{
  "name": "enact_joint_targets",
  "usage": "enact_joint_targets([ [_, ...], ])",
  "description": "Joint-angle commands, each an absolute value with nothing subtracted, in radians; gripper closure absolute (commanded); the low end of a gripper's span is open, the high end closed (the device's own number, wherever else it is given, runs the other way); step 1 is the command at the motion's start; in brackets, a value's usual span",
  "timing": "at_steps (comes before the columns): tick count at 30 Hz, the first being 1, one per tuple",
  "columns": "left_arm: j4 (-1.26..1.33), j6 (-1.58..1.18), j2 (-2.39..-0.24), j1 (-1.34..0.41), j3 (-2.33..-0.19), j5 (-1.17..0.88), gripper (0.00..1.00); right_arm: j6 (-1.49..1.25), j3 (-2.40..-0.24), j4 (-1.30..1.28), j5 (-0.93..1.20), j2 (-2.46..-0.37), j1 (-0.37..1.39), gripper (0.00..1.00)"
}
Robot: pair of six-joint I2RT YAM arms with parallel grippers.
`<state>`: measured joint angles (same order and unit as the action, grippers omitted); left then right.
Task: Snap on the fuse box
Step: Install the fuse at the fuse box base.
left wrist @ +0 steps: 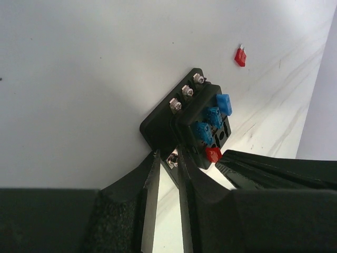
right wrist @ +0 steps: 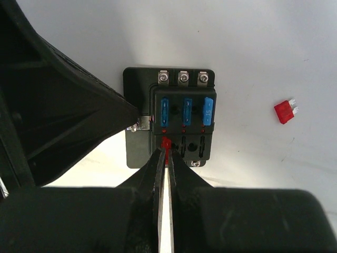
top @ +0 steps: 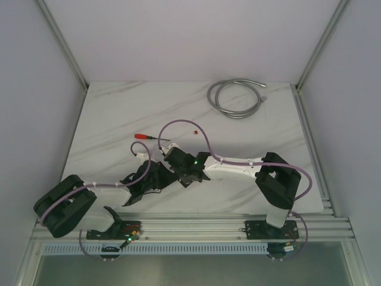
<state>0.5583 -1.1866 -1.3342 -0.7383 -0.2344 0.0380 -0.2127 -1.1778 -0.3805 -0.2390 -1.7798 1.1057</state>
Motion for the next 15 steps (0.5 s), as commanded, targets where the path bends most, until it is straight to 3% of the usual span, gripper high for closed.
enact_joint_targets([
  [1,0.552,-1.207,-1.354,-0.762,-0.222,0.035,0.71,-0.222,-1.213,-0.382,-0.214,-1.836,1.126,0.98],
  [15,0.546,-1.221,-1.349,-0.775,-0.215,0.055,0.73,-0.248,-1.147,-0.403,-0.251,-1.879,1.134,1.00],
])
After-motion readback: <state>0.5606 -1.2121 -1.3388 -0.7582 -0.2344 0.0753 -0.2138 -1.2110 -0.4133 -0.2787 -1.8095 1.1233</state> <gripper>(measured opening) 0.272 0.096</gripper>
